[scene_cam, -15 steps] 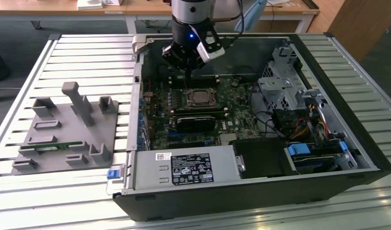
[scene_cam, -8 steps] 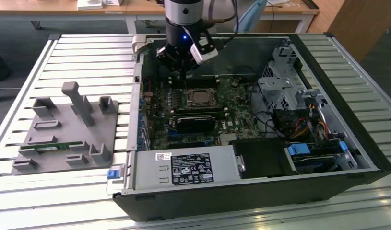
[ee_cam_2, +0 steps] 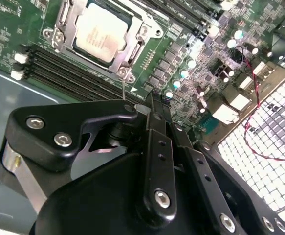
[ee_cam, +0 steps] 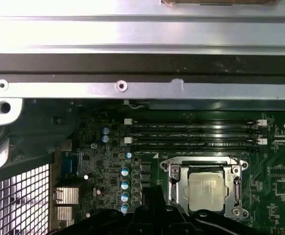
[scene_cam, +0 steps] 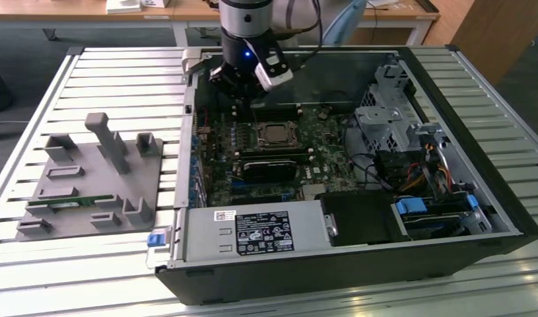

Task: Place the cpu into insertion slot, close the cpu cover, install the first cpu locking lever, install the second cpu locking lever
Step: 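Install the first cpu locking lever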

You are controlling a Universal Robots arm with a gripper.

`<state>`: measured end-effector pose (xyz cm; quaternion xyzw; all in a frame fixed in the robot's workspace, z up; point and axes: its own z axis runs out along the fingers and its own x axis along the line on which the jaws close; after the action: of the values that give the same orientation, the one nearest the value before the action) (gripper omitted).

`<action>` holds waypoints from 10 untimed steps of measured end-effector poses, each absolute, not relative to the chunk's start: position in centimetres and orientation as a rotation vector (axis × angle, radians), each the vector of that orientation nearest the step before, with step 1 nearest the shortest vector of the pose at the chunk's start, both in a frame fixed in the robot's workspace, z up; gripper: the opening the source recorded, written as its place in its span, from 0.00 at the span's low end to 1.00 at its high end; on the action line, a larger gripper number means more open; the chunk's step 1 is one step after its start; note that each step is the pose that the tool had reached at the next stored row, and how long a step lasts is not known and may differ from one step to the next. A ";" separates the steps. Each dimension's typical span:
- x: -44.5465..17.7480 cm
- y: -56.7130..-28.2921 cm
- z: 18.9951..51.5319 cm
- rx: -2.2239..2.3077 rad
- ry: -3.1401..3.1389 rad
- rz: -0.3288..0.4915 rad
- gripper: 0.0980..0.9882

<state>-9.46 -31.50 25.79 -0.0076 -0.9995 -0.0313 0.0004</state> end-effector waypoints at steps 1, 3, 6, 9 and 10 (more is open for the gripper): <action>-9.5 -31.4 25.7 -0.024 -3.139 -0.098 0.01; -9.5 -31.1 25.7 -0.023 -3.139 -0.098 0.01; -9.5 -30.7 25.6 -0.023 -3.139 -0.099 0.01; -9.5 -30.4 25.6 -0.023 -3.139 -0.099 0.01; -9.5 -30.3 25.6 -0.023 -3.139 -0.099 0.01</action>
<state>-9.50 -30.31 25.58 -0.0072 -0.9995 -0.0314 0.0003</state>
